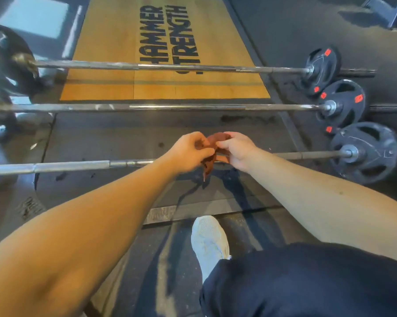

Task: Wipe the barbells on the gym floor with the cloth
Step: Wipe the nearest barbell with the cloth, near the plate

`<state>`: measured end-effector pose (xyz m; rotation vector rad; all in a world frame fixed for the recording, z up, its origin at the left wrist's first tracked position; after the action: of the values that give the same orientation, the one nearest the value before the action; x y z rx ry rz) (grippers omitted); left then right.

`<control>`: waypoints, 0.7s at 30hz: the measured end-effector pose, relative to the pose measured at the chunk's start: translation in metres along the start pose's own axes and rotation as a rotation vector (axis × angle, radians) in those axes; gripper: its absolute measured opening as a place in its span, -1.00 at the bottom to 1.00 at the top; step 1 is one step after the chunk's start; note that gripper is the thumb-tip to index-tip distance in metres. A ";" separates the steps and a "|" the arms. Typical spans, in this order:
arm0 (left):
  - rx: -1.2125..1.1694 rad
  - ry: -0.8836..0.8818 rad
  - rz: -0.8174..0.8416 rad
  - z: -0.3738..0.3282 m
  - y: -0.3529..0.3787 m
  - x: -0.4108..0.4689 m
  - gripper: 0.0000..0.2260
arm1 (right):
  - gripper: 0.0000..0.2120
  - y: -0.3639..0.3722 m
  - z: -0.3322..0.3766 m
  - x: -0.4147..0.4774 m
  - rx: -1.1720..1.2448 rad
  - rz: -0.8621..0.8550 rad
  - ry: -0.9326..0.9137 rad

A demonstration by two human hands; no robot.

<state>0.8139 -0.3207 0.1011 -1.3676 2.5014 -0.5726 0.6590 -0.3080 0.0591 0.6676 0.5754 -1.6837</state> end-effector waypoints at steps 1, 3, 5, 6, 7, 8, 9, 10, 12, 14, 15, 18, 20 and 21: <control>0.004 0.006 0.001 0.007 -0.003 -0.002 -0.81 | -0.74 -0.005 0.001 0.001 0.011 -0.063 -0.013; 0.102 -0.009 -0.038 0.027 -0.018 -0.003 -0.75 | -0.68 -0.027 0.010 0.004 -0.005 -0.199 -0.043; 0.277 -0.066 -0.040 0.054 -0.034 -0.006 -0.70 | -0.65 -0.051 0.020 0.006 -0.079 -0.298 -0.055; 0.371 -0.089 -0.012 0.066 -0.038 -0.009 -0.68 | -0.65 -0.061 0.025 0.006 -0.119 -0.338 -0.055; 0.464 -0.108 0.035 0.075 -0.041 -0.011 -0.66 | -0.65 -0.070 0.029 0.004 -0.163 -0.376 -0.053; 0.556 -0.115 0.088 0.083 -0.042 -0.013 -0.65 | -0.65 -0.074 0.032 0.000 -0.214 -0.407 -0.050; 0.640 -0.115 0.146 0.087 -0.041 -0.015 -0.65 | -0.65 -0.076 0.035 -0.005 -0.270 -0.431 -0.051; 0.704 -0.103 0.189 0.089 -0.040 -0.017 -0.67 | -0.66 -0.076 0.038 -0.011 -0.322 -0.450 -0.060; 0.765 -0.075 0.239 0.093 -0.037 -0.020 -0.70 | -0.66 -0.072 0.042 -0.020 -0.401 -0.471 -0.093; 0.787 -0.064 0.272 0.094 -0.036 -0.023 -0.68 | -0.64 -0.065 0.039 -0.027 -0.455 -0.476 -0.100; 0.801 -0.051 0.286 0.093 -0.035 -0.024 -0.67 | -0.64 -0.061 0.036 -0.030 -0.475 -0.481 -0.101; 0.818 -0.013 0.320 0.093 -0.034 -0.027 -0.64 | -0.65 -0.048 0.031 -0.040 -0.573 -0.492 -0.114; 0.798 -0.001 0.349 0.093 -0.036 -0.030 -0.63 | -0.66 -0.039 0.034 -0.050 -0.673 -0.484 -0.138; 0.782 0.003 0.366 0.093 -0.037 -0.031 -0.63 | -0.67 -0.037 0.034 -0.054 -0.732 -0.488 -0.146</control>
<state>0.8944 -0.3333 0.0345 -0.6014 2.0662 -1.2673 0.6274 -0.2859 0.1219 -0.1395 1.2332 -1.7627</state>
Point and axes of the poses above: each hand's wrist, its own x-axis towards the middle knuckle, its own y-axis out of the palm, z = x × y, the point moved 9 cm from there along x, towards the middle knuckle, and after that the axes turned 13 degrees about y, right-handed, at the moved point
